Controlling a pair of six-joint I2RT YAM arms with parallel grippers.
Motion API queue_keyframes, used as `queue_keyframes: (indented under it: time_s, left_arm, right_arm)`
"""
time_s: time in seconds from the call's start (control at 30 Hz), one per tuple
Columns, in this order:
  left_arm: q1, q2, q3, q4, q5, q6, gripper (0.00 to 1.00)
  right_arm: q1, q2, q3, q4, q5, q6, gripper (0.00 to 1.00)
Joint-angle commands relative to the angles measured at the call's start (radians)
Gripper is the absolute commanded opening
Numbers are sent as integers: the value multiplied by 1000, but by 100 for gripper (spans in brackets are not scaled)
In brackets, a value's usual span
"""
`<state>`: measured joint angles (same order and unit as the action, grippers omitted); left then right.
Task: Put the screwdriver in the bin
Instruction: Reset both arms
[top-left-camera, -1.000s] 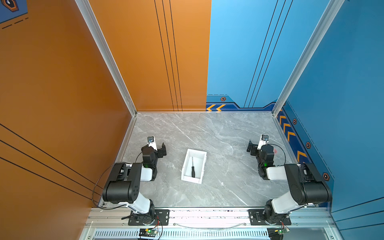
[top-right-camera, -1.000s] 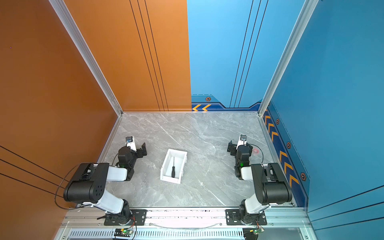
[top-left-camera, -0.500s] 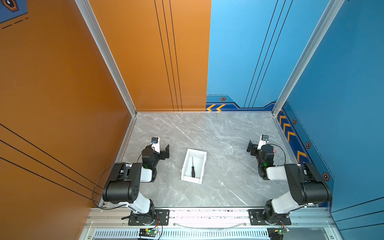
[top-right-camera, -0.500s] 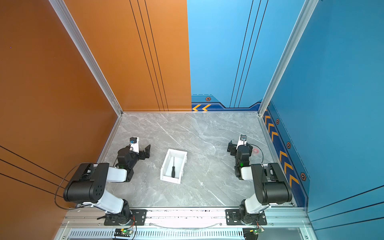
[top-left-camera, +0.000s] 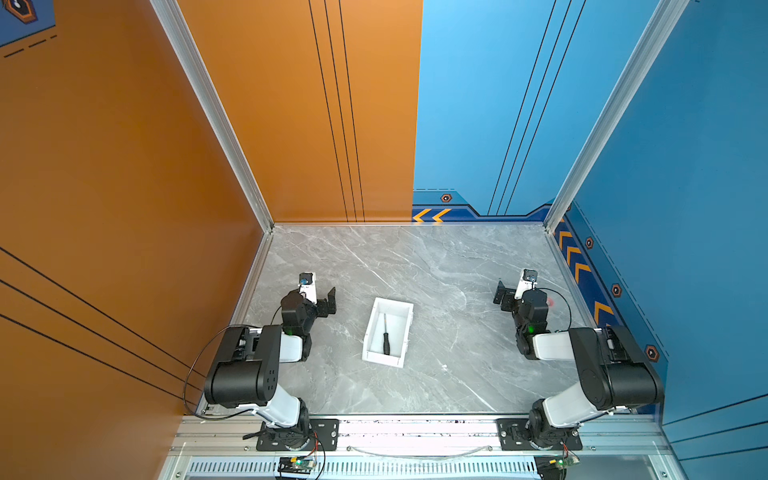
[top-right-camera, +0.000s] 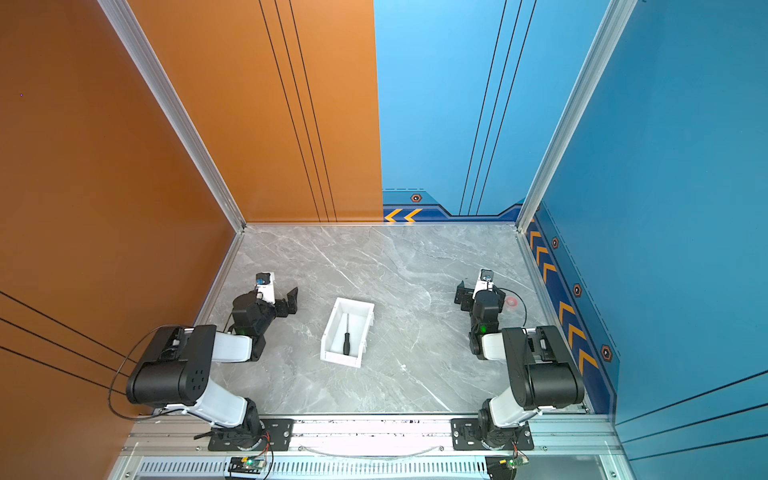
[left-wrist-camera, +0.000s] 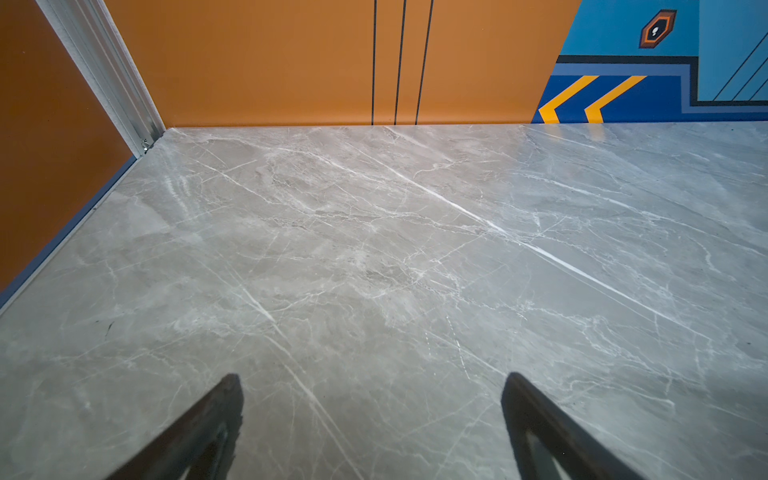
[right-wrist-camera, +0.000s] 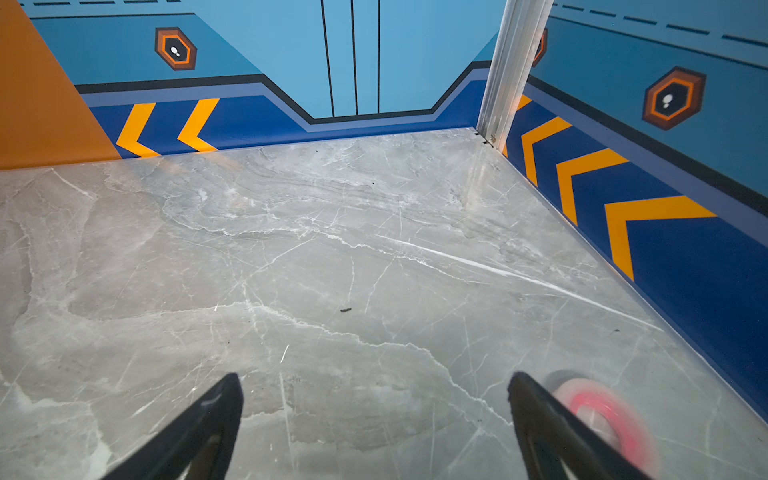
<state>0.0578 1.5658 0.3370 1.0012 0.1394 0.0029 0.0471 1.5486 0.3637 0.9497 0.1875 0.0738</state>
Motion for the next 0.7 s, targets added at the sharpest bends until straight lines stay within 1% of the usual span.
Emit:
queue_keyframes:
  time_s: [0.0,0.67]
  left_arm:
    - [-4,6,16,-10,-5,-5,98]
    - [-4,6,16,-10,-6,-6,98]
  right_arm:
    - [7,-2,1,-23,21,-16,100]
    - [-4,-2,5,-34,-2,-11,100]
